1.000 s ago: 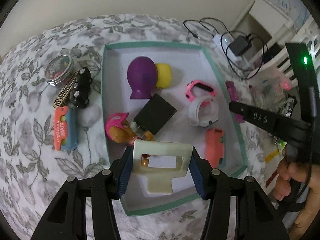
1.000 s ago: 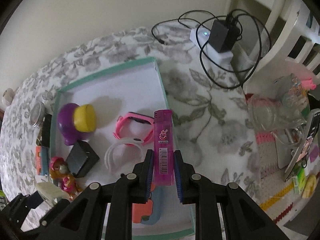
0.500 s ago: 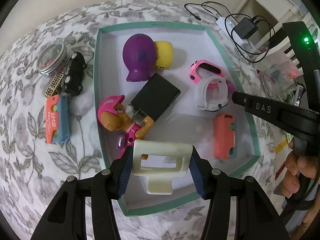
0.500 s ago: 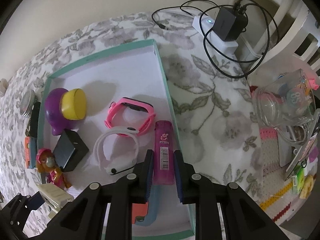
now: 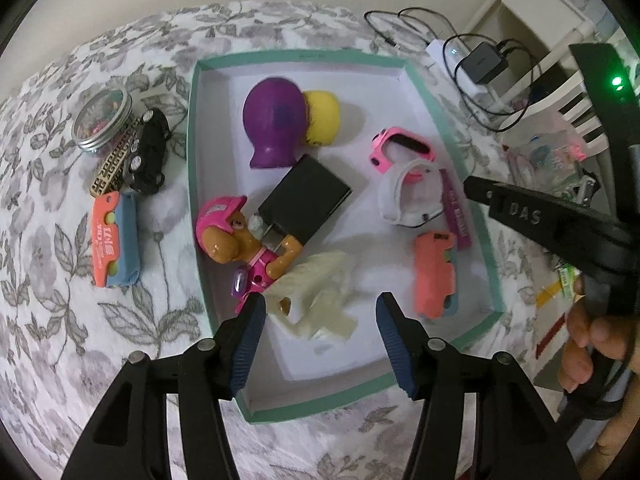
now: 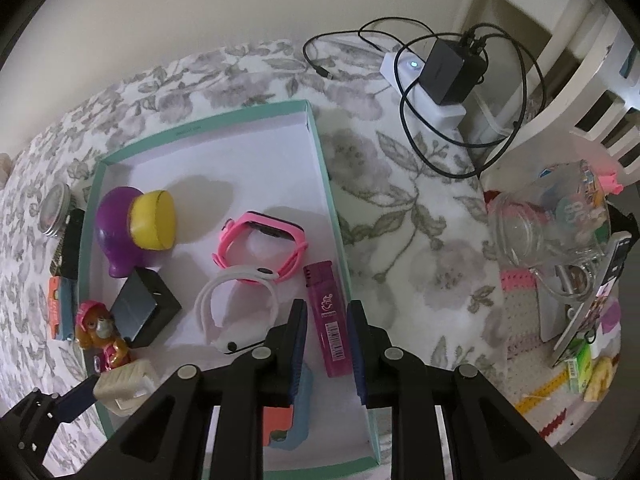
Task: Organize rigid objects
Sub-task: 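Open both tools to drop the clip and lighter in the tray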
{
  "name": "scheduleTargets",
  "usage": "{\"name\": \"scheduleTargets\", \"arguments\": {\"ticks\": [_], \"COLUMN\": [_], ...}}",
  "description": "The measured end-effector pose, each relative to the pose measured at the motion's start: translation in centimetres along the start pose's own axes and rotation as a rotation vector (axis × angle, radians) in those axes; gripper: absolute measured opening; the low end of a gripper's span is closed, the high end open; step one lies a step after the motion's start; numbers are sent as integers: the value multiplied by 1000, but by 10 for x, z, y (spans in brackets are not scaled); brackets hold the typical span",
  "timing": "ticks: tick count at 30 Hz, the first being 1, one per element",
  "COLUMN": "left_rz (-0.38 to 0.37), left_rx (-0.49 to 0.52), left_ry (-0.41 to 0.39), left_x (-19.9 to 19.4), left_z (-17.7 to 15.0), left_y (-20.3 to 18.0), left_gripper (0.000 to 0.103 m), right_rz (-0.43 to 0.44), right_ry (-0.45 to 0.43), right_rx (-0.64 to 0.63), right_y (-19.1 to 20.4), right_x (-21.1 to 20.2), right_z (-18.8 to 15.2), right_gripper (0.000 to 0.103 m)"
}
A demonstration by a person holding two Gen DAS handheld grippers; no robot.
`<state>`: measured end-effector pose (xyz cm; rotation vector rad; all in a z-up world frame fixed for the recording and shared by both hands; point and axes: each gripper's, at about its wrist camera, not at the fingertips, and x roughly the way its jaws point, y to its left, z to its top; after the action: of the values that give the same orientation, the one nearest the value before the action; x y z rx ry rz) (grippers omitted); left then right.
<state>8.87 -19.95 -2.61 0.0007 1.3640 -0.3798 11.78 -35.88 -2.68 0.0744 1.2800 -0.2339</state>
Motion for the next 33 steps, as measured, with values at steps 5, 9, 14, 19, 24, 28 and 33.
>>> {"name": "scheduleTargets", "arguments": {"ticks": [5, 9, 14, 19, 24, 28, 33], "left_rz": [-21, -14, 35, 111, 157, 177, 184], "left_rx": [-7, -27, -102, -190, -276, -354, -455], "left_ry": [-39, -76, -134, -187, -229, -243, -270], "left_x": [-19, -32, -46, -54, -60, -61, -66], "left_z": [4, 8, 11, 13, 12, 12, 8], "left_y": [3, 11, 29, 50, 74, 96, 124], "left_gripper": [59, 59, 62, 79, 83, 86, 99], "right_rz": [15, 31, 25, 10, 27, 27, 36], "right_ry": [-45, -97, -144, -180, -188, -182, -185], "right_rx": [3, -6, -24, -48, -87, -122, -150], "right_y": [1, 5, 12, 23, 40, 55, 68], "right_x": [-18, -39, -59, -71, -72, -70, -67], "right_z": [3, 7, 10, 10, 10, 9, 9], "right_gripper": [23, 23, 23, 44, 57, 63, 78]}}
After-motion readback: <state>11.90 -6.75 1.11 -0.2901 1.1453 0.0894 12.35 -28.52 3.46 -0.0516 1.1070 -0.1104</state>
